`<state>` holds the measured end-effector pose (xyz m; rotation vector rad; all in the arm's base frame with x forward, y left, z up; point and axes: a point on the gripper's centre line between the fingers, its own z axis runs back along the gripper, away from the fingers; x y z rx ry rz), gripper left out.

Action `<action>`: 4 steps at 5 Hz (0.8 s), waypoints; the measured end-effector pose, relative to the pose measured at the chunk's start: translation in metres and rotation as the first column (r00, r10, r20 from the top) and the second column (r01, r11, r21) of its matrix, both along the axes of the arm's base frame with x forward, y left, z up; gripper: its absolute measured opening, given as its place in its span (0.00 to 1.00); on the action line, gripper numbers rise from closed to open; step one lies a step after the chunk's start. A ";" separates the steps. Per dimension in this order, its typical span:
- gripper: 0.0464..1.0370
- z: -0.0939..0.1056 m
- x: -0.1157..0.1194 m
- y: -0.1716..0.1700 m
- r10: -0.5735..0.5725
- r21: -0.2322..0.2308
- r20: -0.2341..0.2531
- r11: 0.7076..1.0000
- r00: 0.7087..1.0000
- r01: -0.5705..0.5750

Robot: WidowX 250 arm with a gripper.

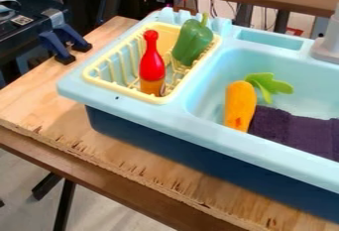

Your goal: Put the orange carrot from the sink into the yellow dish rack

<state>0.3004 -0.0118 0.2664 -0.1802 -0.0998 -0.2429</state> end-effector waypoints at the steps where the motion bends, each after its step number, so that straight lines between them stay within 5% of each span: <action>1: 0.97 -0.010 0.001 0.000 0.000 -0.002 -0.035 1.000 0.999 0.000; 2: 0.97 -0.046 0.004 -0.014 0.026 -0.023 -0.039 0.999 0.999 -0.027; 3: 0.97 -0.052 -0.001 -0.041 0.020 0.050 0.020 0.999 1.000 -0.021; 4: 0.97 -0.079 -0.002 -0.058 0.017 0.005 0.060 1.000 0.998 -0.017</action>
